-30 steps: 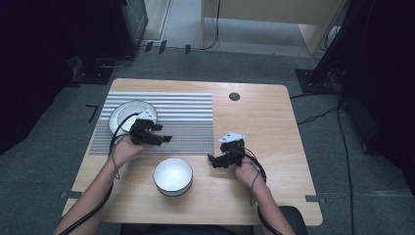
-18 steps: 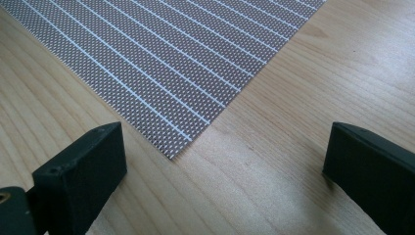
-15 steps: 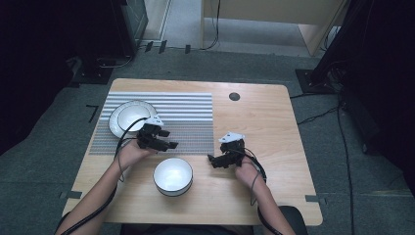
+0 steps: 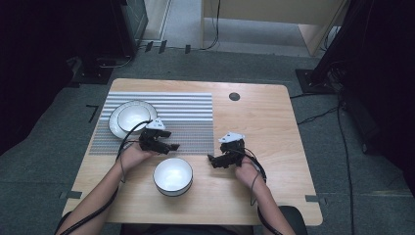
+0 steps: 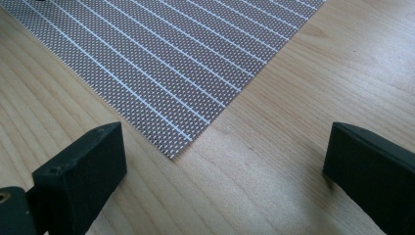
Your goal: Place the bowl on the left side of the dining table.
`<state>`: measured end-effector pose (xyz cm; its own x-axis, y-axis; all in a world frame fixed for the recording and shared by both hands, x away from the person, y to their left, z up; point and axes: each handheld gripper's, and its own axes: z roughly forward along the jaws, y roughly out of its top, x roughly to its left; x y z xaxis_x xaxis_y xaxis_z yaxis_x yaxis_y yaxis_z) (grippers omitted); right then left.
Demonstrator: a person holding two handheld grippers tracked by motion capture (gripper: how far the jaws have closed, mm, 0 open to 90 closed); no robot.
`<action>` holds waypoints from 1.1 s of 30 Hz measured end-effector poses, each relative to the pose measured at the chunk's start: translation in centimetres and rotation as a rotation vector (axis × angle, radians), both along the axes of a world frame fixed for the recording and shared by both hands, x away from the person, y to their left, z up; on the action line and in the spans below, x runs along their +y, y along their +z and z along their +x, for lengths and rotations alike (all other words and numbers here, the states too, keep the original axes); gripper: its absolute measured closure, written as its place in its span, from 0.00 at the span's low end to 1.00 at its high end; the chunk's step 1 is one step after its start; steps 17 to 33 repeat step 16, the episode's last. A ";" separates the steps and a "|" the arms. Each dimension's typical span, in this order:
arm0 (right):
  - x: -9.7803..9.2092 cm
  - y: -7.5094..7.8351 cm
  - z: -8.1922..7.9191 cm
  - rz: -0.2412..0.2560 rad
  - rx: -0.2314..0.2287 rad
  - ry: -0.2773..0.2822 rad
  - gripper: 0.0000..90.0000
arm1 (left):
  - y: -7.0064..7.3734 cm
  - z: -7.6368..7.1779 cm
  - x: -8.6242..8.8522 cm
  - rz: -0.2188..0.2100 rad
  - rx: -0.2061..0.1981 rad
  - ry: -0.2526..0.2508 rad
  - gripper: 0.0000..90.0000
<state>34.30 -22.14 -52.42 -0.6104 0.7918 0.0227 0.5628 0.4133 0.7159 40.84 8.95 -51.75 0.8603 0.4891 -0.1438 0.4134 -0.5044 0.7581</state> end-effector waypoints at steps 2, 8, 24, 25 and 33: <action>0.0 0.0 0.0 -0.001 -0.001 0.002 0.02 | 0.0 0.1 0.1 -0.015 0.017 0.003 0.27; 0.0 0.0 0.0 -0.002 -0.001 0.006 0.02 | 0.0 0.2 0.2 -0.029 0.031 0.016 0.27; 0.0 0.0 0.0 -0.002 -0.001 0.006 0.02 | 0.0 0.0 0.0 -0.018 0.019 0.022 0.27; 0.0 0.0 0.0 -0.002 -0.001 0.006 0.02 | 0.0 0.0 0.0 -0.018 0.019 0.022 0.27; 0.0 0.0 0.0 -0.002 -0.001 0.006 0.02 | 0.0 0.0 0.0 -0.018 0.019 0.022 0.27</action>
